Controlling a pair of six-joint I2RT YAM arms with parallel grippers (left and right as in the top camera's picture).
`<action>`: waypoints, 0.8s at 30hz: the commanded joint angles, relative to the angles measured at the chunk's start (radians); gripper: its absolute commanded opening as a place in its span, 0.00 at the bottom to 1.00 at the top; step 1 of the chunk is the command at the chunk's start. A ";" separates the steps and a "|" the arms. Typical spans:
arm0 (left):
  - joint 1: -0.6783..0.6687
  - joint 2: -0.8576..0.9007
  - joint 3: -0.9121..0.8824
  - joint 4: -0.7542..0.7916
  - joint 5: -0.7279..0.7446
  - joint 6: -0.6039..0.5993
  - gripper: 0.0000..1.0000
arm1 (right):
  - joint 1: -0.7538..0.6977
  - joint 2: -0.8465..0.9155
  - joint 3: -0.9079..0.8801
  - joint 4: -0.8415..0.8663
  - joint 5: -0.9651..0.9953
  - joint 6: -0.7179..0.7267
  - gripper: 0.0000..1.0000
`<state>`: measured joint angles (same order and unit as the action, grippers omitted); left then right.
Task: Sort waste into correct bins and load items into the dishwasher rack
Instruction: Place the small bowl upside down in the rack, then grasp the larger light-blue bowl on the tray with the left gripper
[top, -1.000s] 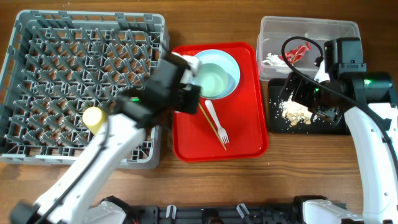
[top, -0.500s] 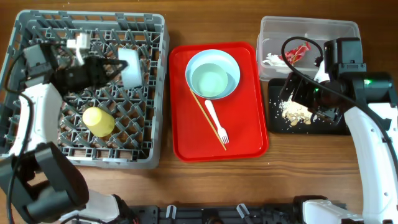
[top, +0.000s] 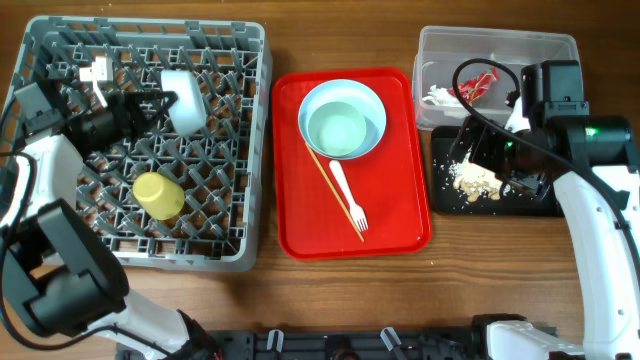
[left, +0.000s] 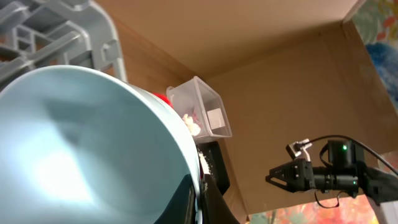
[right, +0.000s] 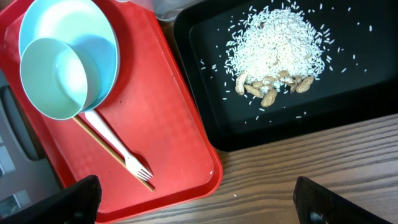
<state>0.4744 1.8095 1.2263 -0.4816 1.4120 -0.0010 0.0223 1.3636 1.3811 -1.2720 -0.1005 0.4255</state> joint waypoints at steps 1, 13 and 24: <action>0.050 0.051 0.011 -0.001 0.024 0.016 0.04 | -0.003 -0.006 0.016 -0.001 -0.005 -0.008 1.00; 0.310 0.042 0.011 -0.129 -0.113 -0.041 1.00 | -0.003 -0.006 0.016 0.000 -0.005 -0.007 1.00; -0.389 -0.313 0.011 -0.093 -0.848 -0.060 1.00 | -0.003 -0.006 0.016 -0.001 -0.005 -0.002 1.00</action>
<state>0.2970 1.5349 1.2282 -0.5976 0.9089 -0.0570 0.0223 1.3636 1.3811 -1.2720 -0.1005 0.4255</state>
